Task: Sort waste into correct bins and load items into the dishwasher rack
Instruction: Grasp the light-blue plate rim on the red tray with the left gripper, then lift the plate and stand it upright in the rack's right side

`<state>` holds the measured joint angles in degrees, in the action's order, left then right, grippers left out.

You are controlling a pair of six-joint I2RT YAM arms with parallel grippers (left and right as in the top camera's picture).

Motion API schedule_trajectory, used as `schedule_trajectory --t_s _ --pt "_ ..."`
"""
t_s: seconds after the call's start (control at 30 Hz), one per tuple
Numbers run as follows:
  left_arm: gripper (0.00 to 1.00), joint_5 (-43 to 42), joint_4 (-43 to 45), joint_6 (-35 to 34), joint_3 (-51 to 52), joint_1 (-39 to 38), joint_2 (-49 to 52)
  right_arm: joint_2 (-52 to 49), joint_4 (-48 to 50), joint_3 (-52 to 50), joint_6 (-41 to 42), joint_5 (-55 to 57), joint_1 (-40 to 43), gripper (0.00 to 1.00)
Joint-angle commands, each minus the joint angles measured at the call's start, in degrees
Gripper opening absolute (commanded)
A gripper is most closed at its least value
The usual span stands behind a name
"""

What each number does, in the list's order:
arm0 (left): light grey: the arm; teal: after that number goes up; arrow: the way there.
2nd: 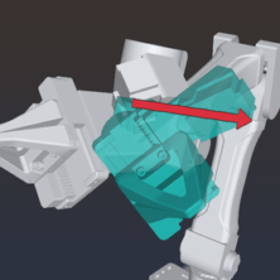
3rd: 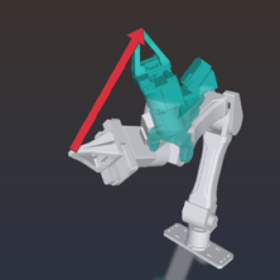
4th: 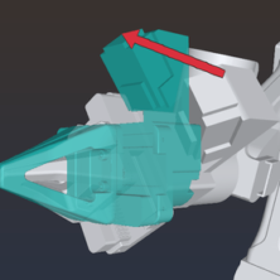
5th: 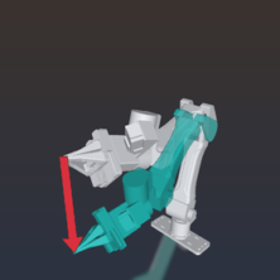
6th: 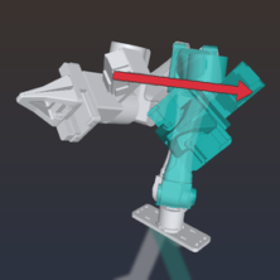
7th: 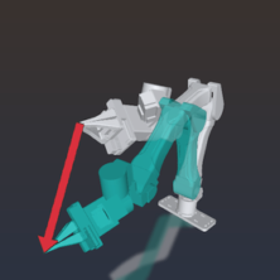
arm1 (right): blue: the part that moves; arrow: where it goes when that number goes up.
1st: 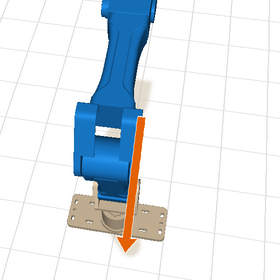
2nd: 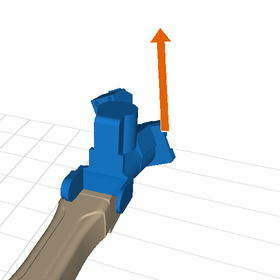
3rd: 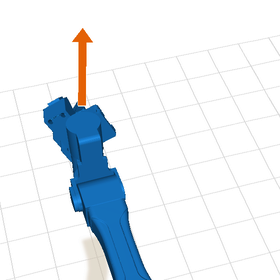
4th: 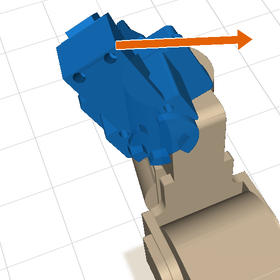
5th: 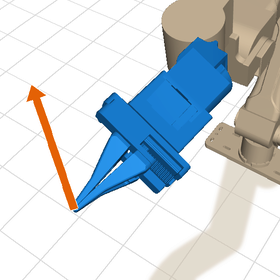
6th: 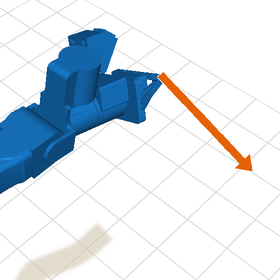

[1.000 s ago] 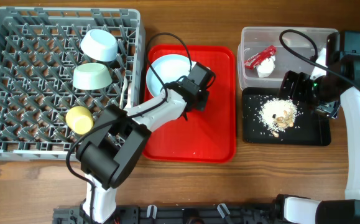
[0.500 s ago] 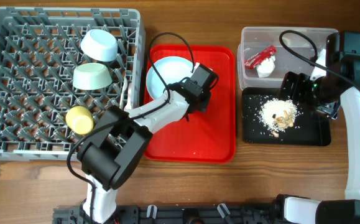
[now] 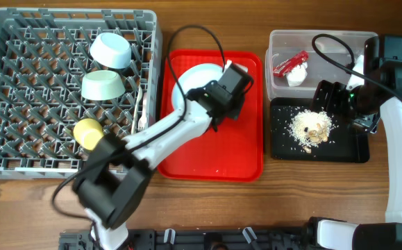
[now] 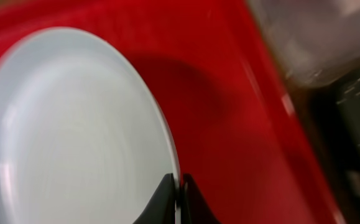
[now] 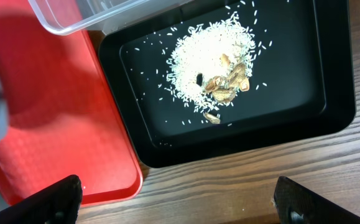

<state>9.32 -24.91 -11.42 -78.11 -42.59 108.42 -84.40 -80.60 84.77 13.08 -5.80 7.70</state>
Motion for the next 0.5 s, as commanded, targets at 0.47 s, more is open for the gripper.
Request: schedule_trajectory --t_s 0.47 --pt "0.04 -42.51 1.22 -1.25 -1.84 29.88 -20.15 0.39 -0.07 0.26 -1.09 -0.63 0.20 1.00"
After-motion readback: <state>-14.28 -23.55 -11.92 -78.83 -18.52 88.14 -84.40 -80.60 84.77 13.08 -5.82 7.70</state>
